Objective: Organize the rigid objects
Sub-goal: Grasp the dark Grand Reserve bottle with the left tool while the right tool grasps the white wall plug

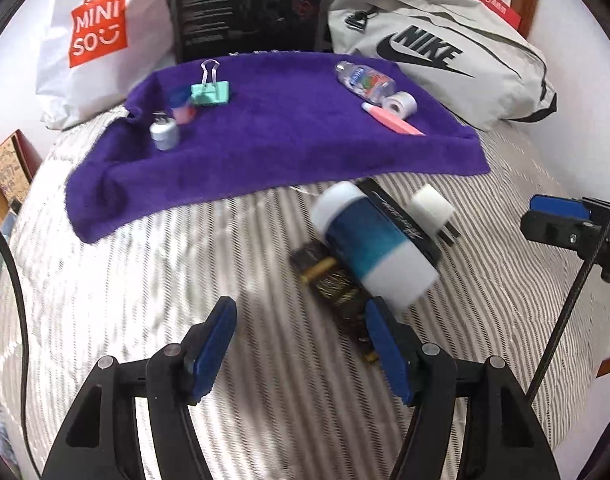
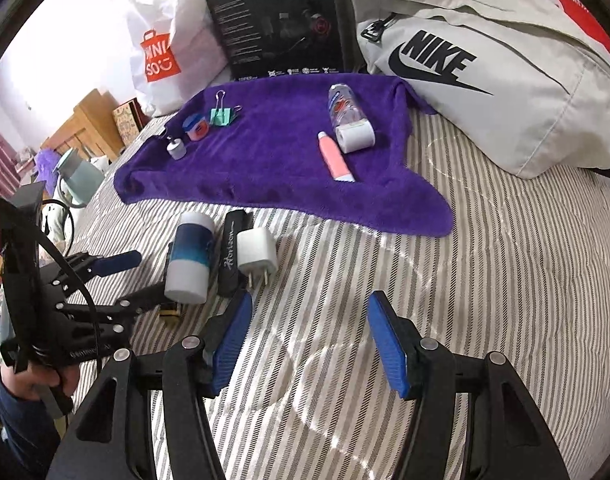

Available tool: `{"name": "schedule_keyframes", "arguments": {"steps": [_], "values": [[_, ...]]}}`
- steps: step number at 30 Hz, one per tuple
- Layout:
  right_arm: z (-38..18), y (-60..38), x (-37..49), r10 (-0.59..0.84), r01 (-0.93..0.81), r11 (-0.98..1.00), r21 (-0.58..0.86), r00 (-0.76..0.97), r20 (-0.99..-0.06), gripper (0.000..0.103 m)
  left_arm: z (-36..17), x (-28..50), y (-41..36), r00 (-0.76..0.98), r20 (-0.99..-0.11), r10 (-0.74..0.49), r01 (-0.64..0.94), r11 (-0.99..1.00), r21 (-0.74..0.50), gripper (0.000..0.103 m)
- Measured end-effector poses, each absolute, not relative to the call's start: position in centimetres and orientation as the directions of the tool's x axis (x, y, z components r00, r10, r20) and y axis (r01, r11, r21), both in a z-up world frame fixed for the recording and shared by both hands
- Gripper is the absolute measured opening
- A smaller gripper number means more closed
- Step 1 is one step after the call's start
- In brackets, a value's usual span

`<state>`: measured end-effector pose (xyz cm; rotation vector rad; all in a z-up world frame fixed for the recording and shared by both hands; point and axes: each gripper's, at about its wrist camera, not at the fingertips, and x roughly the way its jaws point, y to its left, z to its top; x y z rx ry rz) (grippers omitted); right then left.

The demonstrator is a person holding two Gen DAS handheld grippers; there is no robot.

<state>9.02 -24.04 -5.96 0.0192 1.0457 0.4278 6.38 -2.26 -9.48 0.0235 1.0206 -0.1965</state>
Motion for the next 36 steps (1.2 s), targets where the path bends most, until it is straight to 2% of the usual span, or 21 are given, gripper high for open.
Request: {"name": "schedule_keyframes", "arguments": {"steps": [6, 11, 19, 23, 25, 27, 28, 29, 30, 34, 36], "values": [[-6.0, -23.6, 8.4, 0.355, -0.345, 0.914, 0.215, 0.421, -0.835, 0.061, -9.9, 7.2, -2.8, 0.495, -0.857, -0.140, 0.151, 0.986, -0.074, 0.069], [-6.8, -23.5, 8.3, 0.357, -0.342, 0.913, 0.222, 0.407, -0.841, 0.063, -10.4, 7.2, -4.1, 0.519, -0.853, -0.062, 0.161, 0.987, 0.026, 0.076], [-7.2, -23.7, 8.0, 0.355, -0.348, 0.912, 0.219, 0.397, -0.846, 0.063, -10.3, 6.8, -0.2, 0.545, -0.838, -0.031, 0.105, 0.994, 0.031, 0.076], [-7.4, -23.5, 8.5, 0.367, -0.344, 0.909, 0.235, 0.398, -0.840, 0.063, -10.5, 7.1, -0.4, 0.562, -0.824, -0.072, 0.151, 0.988, 0.016, 0.072], [-7.5, -23.4, 8.7, 0.372, -0.349, 0.907, 0.236, 0.401, -0.837, 0.063, -10.4, 7.3, -1.2, 0.565, -0.819, -0.099, 0.195, 0.981, 0.016, 0.064], [-7.7, -23.2, 9.0, 0.373, -0.348, 0.907, 0.238, 0.401, -0.837, 0.063, -10.4, 7.4, -1.6, 0.567, -0.816, -0.108, 0.211, 0.977, 0.018, 0.060], [-7.9, -22.9, 9.2, 0.377, -0.351, 0.905, 0.240, 0.402, -0.834, 0.063, -10.3, 7.4, -1.8, 0.569, -0.814, -0.112, 0.221, 0.975, 0.020, 0.054], [-8.0, -22.8, 9.4, 0.380, -0.354, 0.903, 0.241, 0.401, -0.833, 0.063, -10.2, 7.4, -1.8, 0.576, -0.809, -0.121, 0.224, 0.974, 0.013, 0.038], [-8.1, -22.5, 9.6, 0.379, -0.356, 0.903, 0.239, 0.400, -0.835, 0.063, -10.2, 7.3, -1.8, 0.580, -0.805, -0.124, 0.223, 0.975, 0.010, 0.034], [-8.5, -21.4, 10.8, 0.387, -0.365, 0.899, 0.243, 0.400, -0.831, 0.062, -10.2, 7.2, -1.4, 0.587, -0.799, -0.132, 0.223, 0.975, 0.002, 0.023], [-8.6, -20.8, 11.5, 0.392, -0.373, 0.895, 0.244, 0.401, -0.828, 0.062, -10.2, 7.1, -1.2, 0.591, -0.795, -0.140, 0.220, 0.975, -0.009, 0.022]]}}
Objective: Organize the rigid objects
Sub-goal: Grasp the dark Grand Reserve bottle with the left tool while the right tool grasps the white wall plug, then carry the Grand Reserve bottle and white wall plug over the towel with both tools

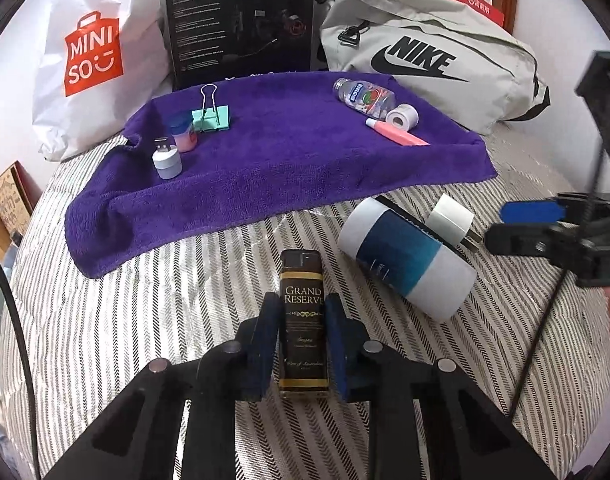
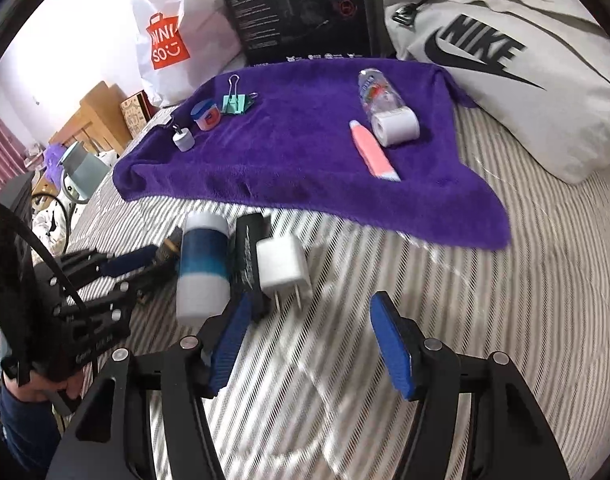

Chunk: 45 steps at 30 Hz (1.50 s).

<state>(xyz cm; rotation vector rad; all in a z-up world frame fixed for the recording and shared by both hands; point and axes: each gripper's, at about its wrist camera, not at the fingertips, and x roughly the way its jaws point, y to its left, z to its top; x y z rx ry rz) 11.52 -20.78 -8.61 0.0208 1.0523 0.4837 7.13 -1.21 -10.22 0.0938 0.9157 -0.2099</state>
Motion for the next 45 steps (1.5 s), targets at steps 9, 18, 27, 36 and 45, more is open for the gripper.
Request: {"name": "schedule_keyframes", "arguments": {"steps": [9, 18, 27, 36, 45], "values": [[-9.9, -18.8, 13.6, 0.384, -0.414, 0.885, 0.215, 0.386, -0.839, 0.046, -10.3, 6.9, -1.1, 0.601, -0.787, -0.140, 0.205, 0.979, -0.018, 0.022], [-9.7, -18.8, 13.4, 0.353, -0.434, 0.886, 0.166, 0.397, -0.847, 0.031, -10.2, 6.8, -0.8, 0.600, -0.784, -0.158, 0.206, 0.978, -0.038, 0.022], [-9.8, -20.6, 11.2, 0.220, -0.418, 0.908, 0.025, 0.426, -0.877, 0.027, -10.2, 6.7, -0.4, 0.599, -0.792, -0.116, 0.193, 0.981, 0.002, 0.023], [-10.2, -20.2, 12.0, 0.226, -0.391, 0.920, 0.039, 0.445, -0.867, 0.027, -10.3, 6.9, -0.3, 0.600, -0.791, -0.118, 0.195, 0.981, 0.001, 0.023], [-10.2, -21.0, 11.3, 0.223, -0.385, 0.922, 0.048, 0.424, -0.878, 0.027, -10.2, 6.5, 0.3, 0.602, -0.791, -0.112, 0.184, 0.983, 0.001, 0.023]]}}
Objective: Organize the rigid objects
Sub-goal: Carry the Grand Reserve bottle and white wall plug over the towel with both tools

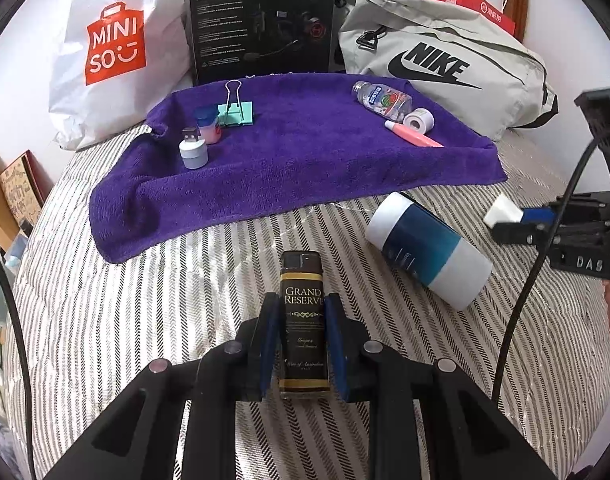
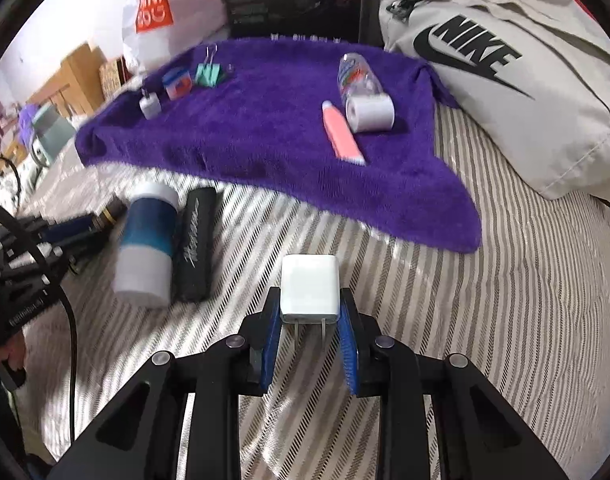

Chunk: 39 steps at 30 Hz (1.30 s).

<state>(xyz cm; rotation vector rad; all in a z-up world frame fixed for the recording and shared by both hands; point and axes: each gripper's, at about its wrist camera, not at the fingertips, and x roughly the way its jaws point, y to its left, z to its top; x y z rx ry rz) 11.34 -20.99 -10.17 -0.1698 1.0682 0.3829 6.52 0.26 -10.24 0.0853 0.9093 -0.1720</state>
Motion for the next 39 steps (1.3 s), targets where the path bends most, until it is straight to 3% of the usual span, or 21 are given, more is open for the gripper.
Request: {"name": "schedule_keyframes", "arguments": {"steps": [10, 25, 39], "values": [[-10.3, -20.9, 11.5, 0.225, -0.369, 0.928, 0.049, 0.451, -0.864, 0.027, -10.3, 6.6, 0.1, 0.607, -0.788, -0.105, 0.201, 0.979, 0.025, 0.023], [-8.9, -21.4, 10.7, 0.273, -0.389, 0.916, 0.099, 0.423, -0.864, 0.027, -8.5, 6.0, 2.2, 0.618, -0.770, -0.158, 0.180, 0.982, -0.057, 0.023], [-8.2, -20.1, 11.7, 0.325, -0.441, 0.887, 0.138, 0.385, -0.864, 0.027, -6.7, 7.9, 3.3, 0.628, -0.762, -0.162, 0.188, 0.981, -0.054, 0.023]]}}
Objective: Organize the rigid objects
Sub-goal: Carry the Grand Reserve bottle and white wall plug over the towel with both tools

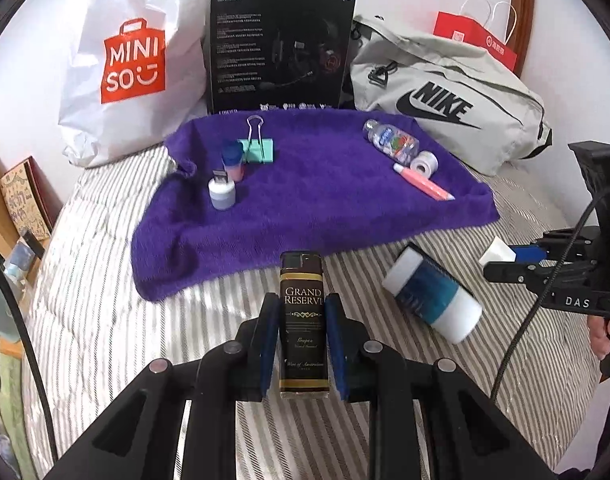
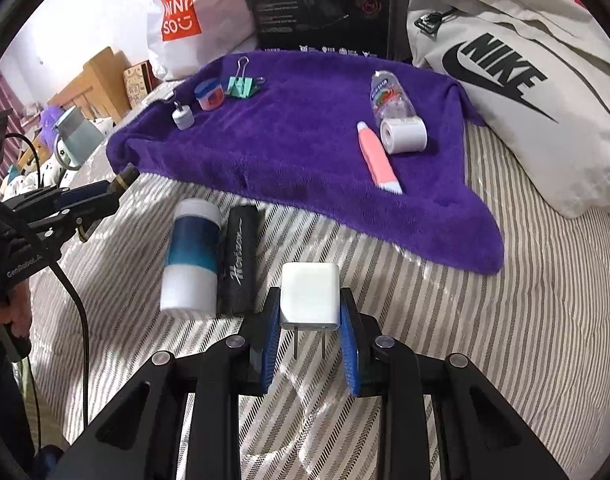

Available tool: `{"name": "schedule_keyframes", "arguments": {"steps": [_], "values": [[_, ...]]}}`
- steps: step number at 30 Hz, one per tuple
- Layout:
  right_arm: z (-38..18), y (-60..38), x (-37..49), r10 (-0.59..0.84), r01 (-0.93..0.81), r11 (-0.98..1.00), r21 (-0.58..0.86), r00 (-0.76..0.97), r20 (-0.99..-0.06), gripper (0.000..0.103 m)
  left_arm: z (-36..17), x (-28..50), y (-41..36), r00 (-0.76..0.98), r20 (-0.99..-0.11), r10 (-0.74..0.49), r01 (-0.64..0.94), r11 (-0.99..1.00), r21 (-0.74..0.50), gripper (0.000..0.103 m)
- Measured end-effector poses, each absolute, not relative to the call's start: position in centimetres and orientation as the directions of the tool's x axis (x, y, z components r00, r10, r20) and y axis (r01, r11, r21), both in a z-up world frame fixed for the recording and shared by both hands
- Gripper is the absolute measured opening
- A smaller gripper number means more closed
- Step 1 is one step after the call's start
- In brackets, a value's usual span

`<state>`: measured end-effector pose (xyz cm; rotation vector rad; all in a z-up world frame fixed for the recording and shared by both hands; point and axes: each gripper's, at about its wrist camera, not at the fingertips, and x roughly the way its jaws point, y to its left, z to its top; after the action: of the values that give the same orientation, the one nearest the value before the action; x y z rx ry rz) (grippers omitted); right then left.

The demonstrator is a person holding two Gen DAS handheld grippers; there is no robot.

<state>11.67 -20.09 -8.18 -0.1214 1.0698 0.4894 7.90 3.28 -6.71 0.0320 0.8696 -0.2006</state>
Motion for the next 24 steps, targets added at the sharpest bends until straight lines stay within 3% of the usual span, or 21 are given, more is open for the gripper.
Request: {"name": "schedule_keyframes", "arguments": {"steps": [13, 24], "values": [[-5.3, -18.1, 17.0, 0.334, -0.463, 0.878, 0.123, 0.407, -0.850, 0.027, -4.6, 13.4, 4.5, 0.644, -0.748, -0.160, 0.205, 0.978, -0.033, 0.023], [-7.4, -15.8, 22.5, 0.330, -0.471, 0.872, 0.132, 0.367, -0.870, 0.027, -5.9, 18.8, 4.5, 0.613, -0.773, -0.165, 0.203, 0.978, -0.047, 0.023]]}}
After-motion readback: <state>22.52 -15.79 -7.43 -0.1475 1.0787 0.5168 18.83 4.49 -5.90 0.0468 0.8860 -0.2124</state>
